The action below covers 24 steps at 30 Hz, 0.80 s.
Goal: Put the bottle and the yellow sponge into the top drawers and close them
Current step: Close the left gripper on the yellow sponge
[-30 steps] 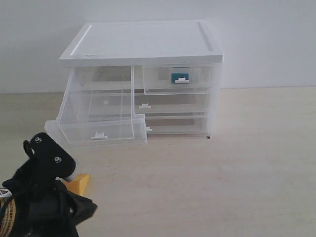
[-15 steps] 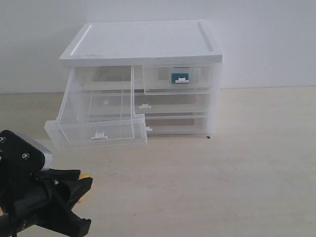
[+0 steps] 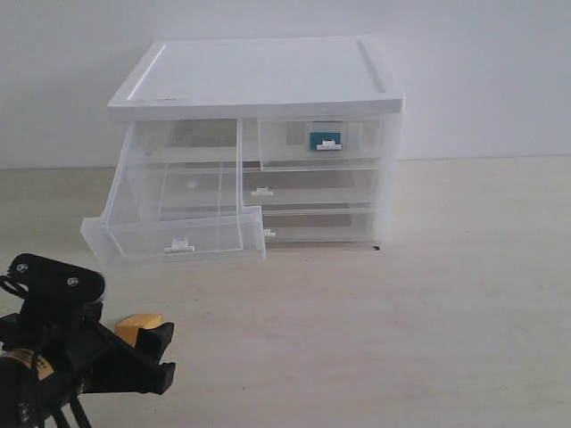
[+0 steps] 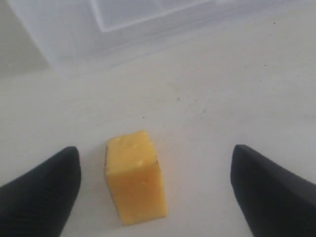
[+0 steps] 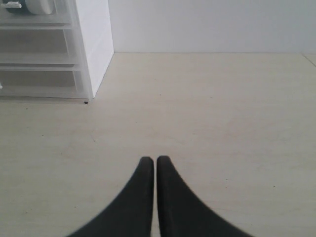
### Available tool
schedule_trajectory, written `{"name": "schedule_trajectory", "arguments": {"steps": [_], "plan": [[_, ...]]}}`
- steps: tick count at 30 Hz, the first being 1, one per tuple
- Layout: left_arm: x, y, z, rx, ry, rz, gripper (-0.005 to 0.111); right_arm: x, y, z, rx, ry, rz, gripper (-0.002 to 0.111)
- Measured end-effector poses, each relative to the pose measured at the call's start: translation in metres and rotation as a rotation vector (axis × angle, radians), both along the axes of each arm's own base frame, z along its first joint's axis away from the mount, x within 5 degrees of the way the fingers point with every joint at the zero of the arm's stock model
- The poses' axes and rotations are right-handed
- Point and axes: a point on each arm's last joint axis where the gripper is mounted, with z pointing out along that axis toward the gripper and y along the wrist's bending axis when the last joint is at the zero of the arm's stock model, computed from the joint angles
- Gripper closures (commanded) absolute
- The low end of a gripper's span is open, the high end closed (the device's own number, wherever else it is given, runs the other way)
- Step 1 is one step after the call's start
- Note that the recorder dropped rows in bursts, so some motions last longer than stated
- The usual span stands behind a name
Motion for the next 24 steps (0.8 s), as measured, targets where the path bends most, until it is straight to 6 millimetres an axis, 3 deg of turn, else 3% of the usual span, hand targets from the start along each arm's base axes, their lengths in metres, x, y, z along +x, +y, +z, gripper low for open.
{"name": "schedule_trajectory", "arguments": {"steps": [7,17,24], "plan": [[0.018,-0.009,-0.010,0.003,-0.011,0.031,0.032,0.000,0.000,0.000,0.000,0.000,0.000,0.108],[0.019,-0.007,-0.019,0.022,-0.009,0.059,0.032,0.000,0.000,0.000,0.000,0.000,0.000,0.108],[0.022,-0.009,-0.018,0.017,0.003,0.059,0.048,0.000,0.000,0.000,0.000,0.000,0.000,0.108]]}}
